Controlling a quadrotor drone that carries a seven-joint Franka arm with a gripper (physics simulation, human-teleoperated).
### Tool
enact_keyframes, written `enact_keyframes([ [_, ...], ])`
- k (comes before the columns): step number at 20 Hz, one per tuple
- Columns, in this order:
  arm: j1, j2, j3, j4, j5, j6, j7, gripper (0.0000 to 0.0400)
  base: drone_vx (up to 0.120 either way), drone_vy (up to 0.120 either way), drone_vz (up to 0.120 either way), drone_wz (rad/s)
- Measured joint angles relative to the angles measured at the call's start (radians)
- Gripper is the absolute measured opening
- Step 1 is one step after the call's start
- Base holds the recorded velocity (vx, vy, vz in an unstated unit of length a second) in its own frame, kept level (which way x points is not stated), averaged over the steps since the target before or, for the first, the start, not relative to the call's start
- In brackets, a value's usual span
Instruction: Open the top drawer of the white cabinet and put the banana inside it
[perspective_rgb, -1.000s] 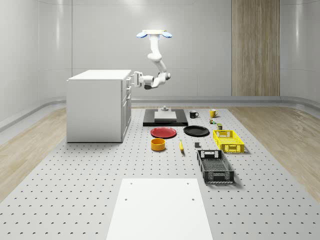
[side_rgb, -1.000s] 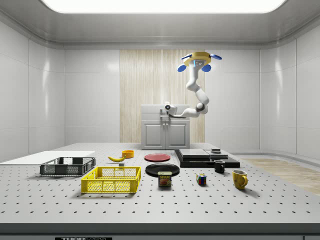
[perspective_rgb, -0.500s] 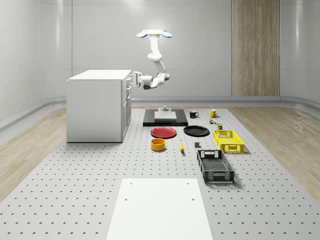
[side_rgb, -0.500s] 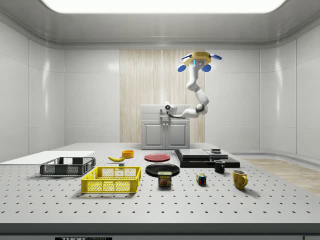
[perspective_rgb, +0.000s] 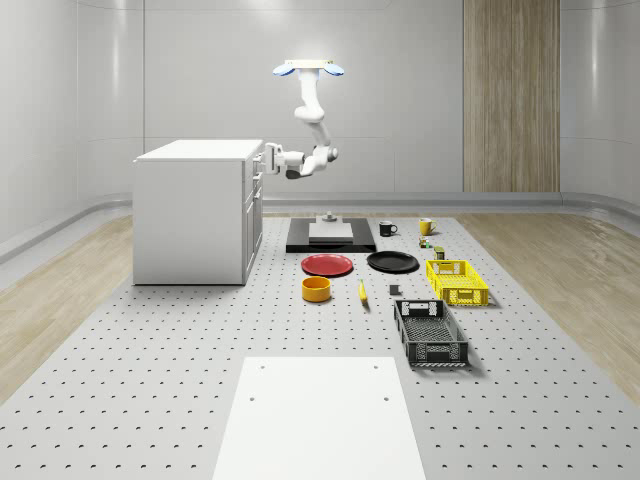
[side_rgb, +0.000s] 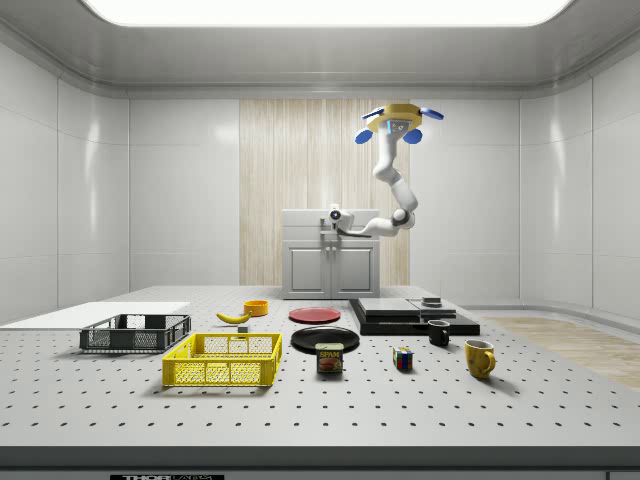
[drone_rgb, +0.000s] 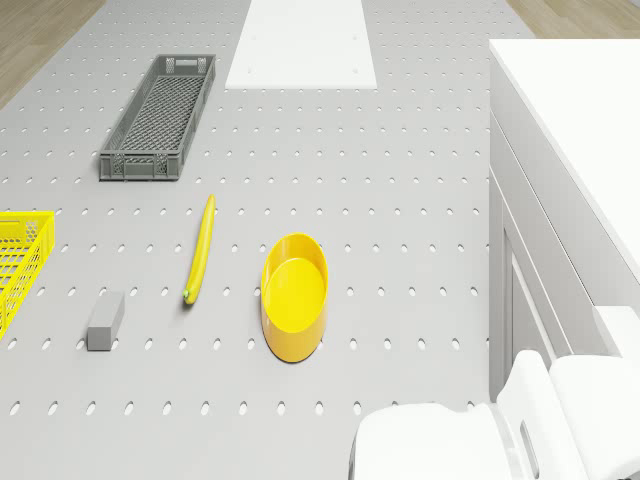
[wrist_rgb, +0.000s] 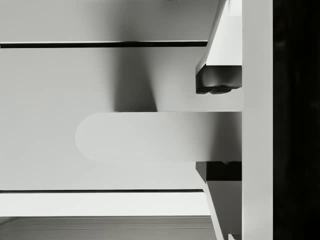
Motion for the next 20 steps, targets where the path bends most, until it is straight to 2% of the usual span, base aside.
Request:
enact_keyframes([
  [2,-0.009,0.004,0.006,-0.003,0.011,-0.006,-0.027,0.0135,0.000,0.000,0.000,0.000],
  [3,-0.015,0.004,0.009,-0.003,0.009,-0.010,-0.015,0.0134,0.000,0.000,0.000,0.000],
  [9,-0.063,-0.023,0.004,-0.018,-0.030,-0.053,0.036,0.0143,0.000,0.000,0.000,0.000],
  [10,-0.071,-0.031,0.003,-0.018,-0.048,-0.057,0.038,0.0162,0.000,0.000,0.000,0.000],
  [11,-0.075,-0.031,-0.005,-0.027,-0.045,-0.064,0.003,0.0150,0.000,0.000,0.000,0.000],
  [13,-0.090,-0.042,-0.012,-0.033,-0.056,-0.082,0.017,0.0132,0.000,0.000,0.000,0.000],
  [14,-0.097,-0.044,-0.019,-0.040,-0.059,-0.093,-0.012,0.0130,0.000,0.000,0.000,0.000],
  [15,-0.103,-0.044,-0.027,-0.050,-0.071,-0.099,-0.004,0.0195,0.000,0.000,0.000,0.000],
  [16,-0.101,-0.066,-0.017,-0.041,-0.075,-0.077,0.067,0.0175,0.000,0.000,0.000,0.000],
  [20,-0.126,-0.090,-0.053,-0.052,-0.123,-0.127,0.079,0.0156,0.000,0.000,0.000,0.000],
])
